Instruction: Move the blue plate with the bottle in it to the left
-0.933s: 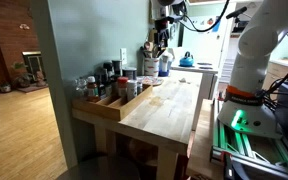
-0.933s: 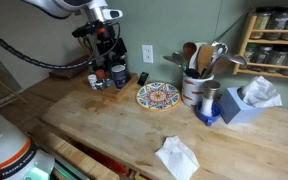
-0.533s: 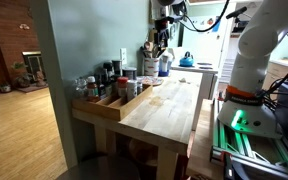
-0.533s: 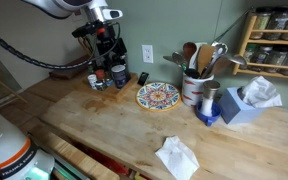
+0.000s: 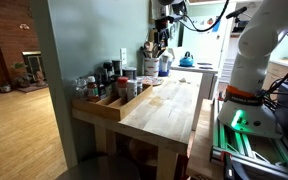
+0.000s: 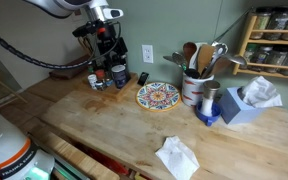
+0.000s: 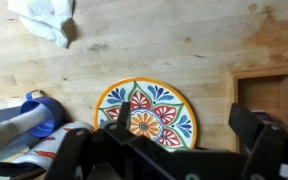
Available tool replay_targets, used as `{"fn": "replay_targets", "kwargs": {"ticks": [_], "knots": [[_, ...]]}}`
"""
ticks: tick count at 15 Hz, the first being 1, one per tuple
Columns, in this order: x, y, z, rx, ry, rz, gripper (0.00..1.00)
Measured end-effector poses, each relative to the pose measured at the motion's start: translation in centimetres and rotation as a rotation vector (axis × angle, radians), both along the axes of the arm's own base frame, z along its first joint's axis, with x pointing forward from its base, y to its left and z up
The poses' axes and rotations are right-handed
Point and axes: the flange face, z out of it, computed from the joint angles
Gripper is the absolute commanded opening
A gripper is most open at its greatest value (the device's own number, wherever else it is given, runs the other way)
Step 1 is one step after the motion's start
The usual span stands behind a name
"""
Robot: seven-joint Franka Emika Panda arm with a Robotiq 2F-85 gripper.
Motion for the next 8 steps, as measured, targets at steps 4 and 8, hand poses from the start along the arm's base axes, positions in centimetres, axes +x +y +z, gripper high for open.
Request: {"fn": "replay_targets", "kwargs": {"ticks": [4,8], "knots": [[-0.5,-5.0,1.2,0.023,-0.015,-0.039,1.0],[-1.9,-12.1,1.4,0.066,-0.002,-0.044,1.0]]}}
